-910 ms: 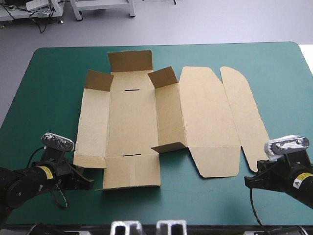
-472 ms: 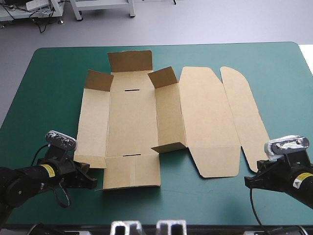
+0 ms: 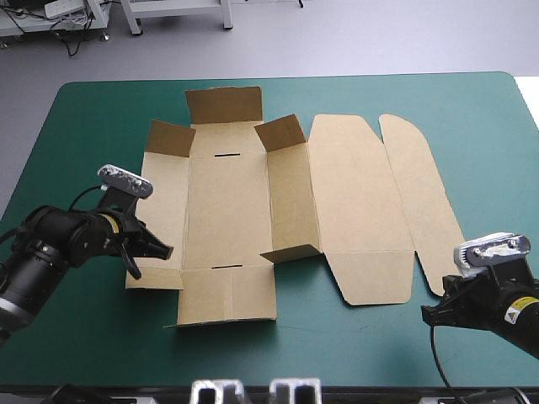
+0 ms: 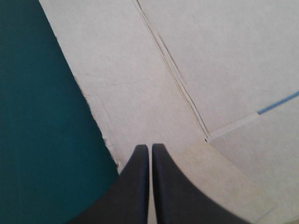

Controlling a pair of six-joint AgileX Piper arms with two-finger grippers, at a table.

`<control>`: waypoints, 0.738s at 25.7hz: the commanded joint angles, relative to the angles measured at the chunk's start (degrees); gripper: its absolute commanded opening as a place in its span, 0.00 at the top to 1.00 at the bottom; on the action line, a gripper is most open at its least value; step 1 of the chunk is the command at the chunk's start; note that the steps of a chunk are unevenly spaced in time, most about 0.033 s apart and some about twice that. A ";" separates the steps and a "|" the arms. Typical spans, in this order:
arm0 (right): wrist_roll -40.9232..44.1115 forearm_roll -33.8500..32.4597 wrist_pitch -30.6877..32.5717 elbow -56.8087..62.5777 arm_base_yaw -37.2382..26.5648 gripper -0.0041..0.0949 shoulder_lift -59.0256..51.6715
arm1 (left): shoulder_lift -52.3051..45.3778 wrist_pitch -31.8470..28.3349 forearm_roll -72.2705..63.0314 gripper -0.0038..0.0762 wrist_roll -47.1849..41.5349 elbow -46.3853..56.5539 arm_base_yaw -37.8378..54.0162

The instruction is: Fold the box

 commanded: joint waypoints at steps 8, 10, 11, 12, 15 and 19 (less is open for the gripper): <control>-0.68 0.28 -2.82 -1.25 0.09 0.97 0.17 | 1.34 1.41 -16.84 0.93 19.89 -7.87 21.68; -0.68 0.28 -2.82 -1.25 0.09 0.97 0.17 | 2.35 7.59 -25.92 0.93 28.54 -7.87 30.79; -0.82 0.28 -2.82 -1.25 0.09 0.97 0.17 | 2.81 8.87 -28.38 0.93 29.98 -7.87 33.17; -0.94 0.52 -2.82 -1.25 0.09 0.97 0.17 | 3.83 12.52 -34.50 0.93 34.29 -7.87 38.55; -0.94 0.52 -2.82 -1.25 0.09 0.97 0.17 | 5.53 18.59 -43.30 0.93 41.67 -7.70 44.64; -0.94 0.52 -2.82 -1.25 0.09 0.97 0.17 | 7.48 15.53 -46.82 0.91 42.44 -7.53 47.35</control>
